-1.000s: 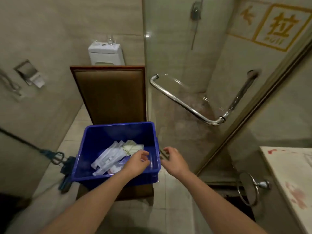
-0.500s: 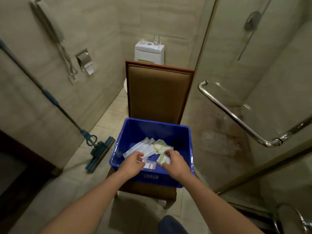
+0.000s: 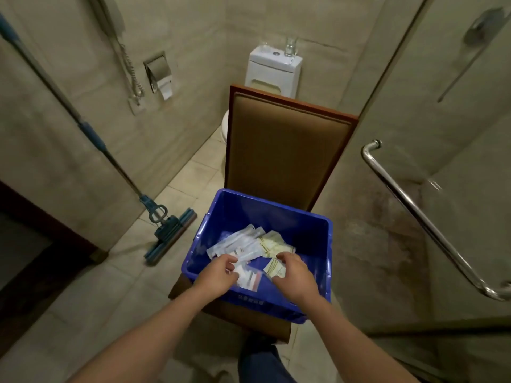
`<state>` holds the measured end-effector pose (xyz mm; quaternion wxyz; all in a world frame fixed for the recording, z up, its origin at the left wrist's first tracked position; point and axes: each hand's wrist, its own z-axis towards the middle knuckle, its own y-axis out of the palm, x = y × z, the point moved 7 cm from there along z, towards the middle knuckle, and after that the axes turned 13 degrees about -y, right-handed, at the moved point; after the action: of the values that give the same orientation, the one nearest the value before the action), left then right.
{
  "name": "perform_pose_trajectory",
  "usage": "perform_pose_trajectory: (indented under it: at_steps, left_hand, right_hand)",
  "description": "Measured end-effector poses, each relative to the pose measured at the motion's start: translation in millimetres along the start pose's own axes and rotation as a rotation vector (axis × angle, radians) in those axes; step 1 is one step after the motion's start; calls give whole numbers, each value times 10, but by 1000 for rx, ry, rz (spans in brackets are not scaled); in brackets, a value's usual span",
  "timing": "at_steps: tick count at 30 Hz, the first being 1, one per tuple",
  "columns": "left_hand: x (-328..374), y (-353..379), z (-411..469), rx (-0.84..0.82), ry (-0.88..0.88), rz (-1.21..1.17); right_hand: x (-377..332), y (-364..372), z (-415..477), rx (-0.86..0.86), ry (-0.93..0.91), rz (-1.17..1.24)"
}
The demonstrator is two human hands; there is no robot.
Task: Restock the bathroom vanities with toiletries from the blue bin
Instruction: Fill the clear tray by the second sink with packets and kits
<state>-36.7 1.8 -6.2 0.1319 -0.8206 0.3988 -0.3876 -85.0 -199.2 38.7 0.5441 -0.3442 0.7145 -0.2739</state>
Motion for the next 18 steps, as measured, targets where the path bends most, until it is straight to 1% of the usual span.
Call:
perform_pose_trajectory:
  at_steps: [9, 18]
  left_hand:
    - [193, 468, 739, -127, -157, -24]
    - [101, 1219, 1481, -219, -306, -93]
  right_hand:
    - [689, 90, 571, -78, 125, 48]
    - [1514, 536, 977, -169, 308, 89]
